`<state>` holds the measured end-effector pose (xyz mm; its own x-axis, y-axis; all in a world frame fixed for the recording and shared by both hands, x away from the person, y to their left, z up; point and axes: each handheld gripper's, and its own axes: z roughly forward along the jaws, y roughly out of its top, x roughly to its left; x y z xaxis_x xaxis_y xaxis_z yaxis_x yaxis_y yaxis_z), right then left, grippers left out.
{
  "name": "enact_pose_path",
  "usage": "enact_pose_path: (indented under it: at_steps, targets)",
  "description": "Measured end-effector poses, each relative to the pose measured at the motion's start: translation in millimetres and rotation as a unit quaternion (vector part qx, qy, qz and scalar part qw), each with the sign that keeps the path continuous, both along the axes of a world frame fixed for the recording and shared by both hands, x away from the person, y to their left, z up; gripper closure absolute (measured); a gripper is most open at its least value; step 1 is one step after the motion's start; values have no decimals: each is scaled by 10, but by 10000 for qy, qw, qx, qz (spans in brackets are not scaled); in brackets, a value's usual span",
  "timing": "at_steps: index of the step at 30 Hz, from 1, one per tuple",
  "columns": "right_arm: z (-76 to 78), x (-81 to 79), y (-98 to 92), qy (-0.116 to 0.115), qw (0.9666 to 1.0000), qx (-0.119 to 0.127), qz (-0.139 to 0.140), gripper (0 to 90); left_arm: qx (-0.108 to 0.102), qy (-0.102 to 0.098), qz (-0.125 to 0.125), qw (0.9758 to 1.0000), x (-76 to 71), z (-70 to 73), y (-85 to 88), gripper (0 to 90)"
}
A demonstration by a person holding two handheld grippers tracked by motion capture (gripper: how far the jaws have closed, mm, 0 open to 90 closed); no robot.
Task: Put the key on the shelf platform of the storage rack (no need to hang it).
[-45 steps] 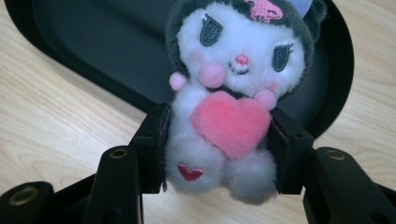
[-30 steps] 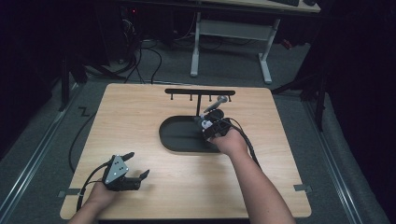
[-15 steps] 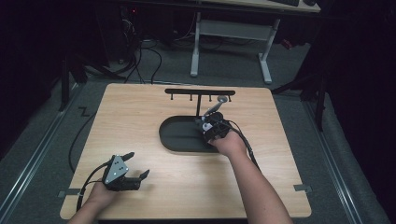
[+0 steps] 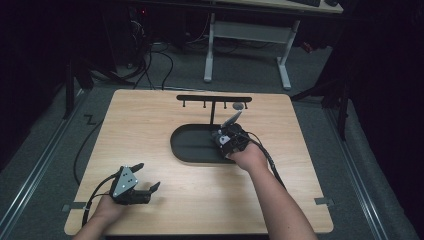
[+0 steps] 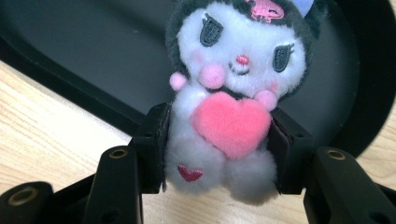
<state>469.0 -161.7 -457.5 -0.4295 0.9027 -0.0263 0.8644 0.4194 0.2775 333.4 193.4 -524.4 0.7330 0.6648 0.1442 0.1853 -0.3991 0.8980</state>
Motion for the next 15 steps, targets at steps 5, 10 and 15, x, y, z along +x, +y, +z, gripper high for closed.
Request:
enact_pose_path:
  at_steps: [5, 10, 15]
  targets:
    - [-47, 58, 36, -57, 10000, 46, -57, 481, 6, 11, 6, 10000, 3, 1, 2, 154]
    - [-119, 125, 51, -86, 9998, 64, -147, 469, -5, -15, 3, 10000, -5, 0, 3, 154]
    - [-161, 123, 85, -115, 9999, 8, -91, 447, -14, 5, 8, 10000, 0, 1, 7, 154]
